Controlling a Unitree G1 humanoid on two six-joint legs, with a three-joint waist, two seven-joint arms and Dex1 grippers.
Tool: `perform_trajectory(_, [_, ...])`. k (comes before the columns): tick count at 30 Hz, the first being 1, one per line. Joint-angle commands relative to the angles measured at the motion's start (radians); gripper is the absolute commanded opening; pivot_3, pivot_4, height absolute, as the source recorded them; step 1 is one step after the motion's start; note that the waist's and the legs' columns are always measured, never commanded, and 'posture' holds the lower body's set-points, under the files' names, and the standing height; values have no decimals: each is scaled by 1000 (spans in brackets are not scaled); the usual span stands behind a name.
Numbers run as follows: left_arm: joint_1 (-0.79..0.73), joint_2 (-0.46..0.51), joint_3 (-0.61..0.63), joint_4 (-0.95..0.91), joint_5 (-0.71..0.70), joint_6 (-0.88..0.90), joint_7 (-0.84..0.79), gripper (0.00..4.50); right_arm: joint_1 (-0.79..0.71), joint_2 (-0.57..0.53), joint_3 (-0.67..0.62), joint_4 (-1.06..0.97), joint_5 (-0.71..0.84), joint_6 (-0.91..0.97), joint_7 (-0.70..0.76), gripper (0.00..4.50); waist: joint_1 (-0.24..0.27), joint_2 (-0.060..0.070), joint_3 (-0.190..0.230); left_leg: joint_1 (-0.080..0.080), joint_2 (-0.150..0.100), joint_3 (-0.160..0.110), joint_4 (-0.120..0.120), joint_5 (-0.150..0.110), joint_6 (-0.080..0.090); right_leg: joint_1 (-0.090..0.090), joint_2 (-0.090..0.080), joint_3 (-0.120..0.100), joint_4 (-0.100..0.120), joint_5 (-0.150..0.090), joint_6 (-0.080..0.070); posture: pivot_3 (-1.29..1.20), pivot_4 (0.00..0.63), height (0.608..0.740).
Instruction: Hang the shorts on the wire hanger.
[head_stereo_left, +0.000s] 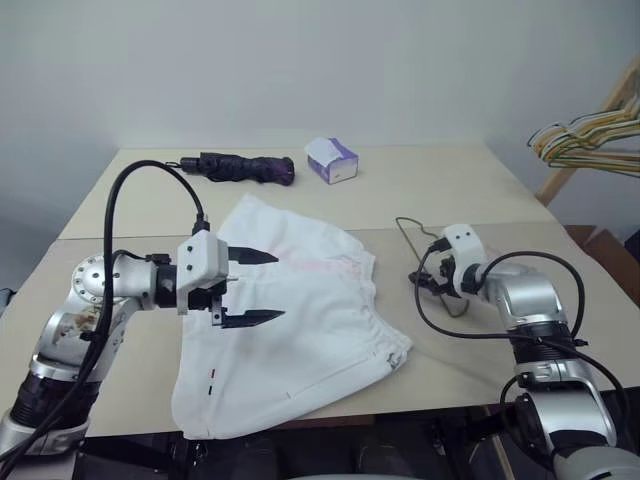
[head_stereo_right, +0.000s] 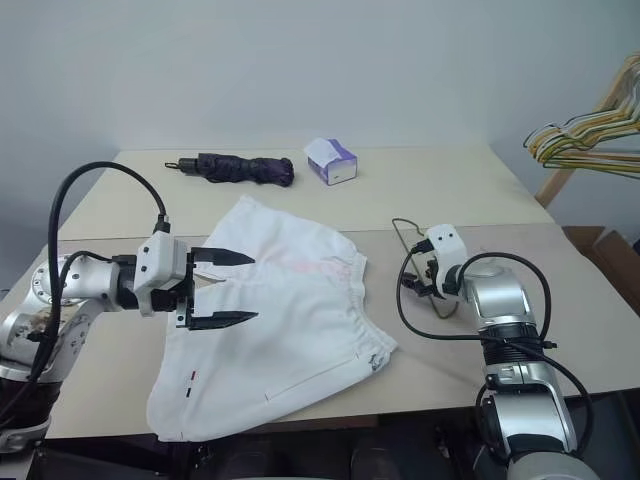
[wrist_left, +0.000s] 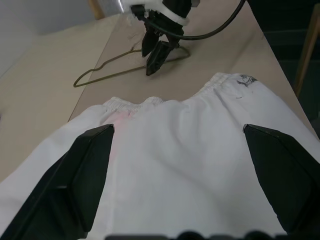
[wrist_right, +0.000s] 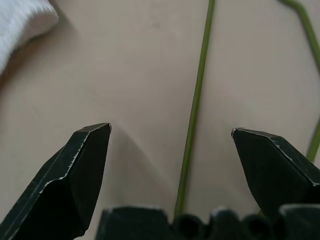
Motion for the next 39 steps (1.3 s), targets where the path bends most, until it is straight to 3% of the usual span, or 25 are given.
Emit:
perform_trajectory(1, [-24,-12,-9,-34,-9,0,15,4467,-36,-9,-23,40,28,27,13,4500,-7,0,0,0,0,0,0,0,0,0,0,0,0,0,0,-11,0,740])
perform_trajectory(5, [-48,-49,-25,-26,-4,-4,43,4500,-32,-24,19,62,-1,35,12,3599,-13,0,0,2,0,-1,0,0,0,3,0,0,0,0,0,-15,0,740])
perform_trajectory(15, [-66,-103,-64,-31,9,24,115,4500,10,-18,99,23,-51,37,-5,37,-16,-1,-2,4,0,-2,0,0,0,4,1,0,0,0,0,-18,0,740])
perform_trajectory(21, [-96,-249,-47,11,-65,278,340,4500,27,22,34,-79,-52,11,-120,37,-16,-7,-8,5,1,-4,0,0,0,5,1,0,0,0,0,-27,0,740])
perform_trajectory(28, [-166,-595,161,113,-416,650,676,4500,181,15,-4,-542,-25,-105,-147,37,-15,-5,-7,-3,-1,-13,1,0,0,-2,-1,0,2,0,2,-52,0,740])
perform_trajectory(32, [-199,-757,287,172,-611,691,835,4500,262,52,-8,-753,31,-155,-132,37,-16,-5,-7,-3,-1,-14,1,0,0,-2,0,0,2,0,2,-75,0,740])
perform_trajectory(39, [-259,-849,349,242,-698,649,985,4500,337,88,76,-878,15,-279,-145,37,-18,-6,-7,0,-2,-15,1,0,-1,2,0,0,-1,0,2,-98,0,740])
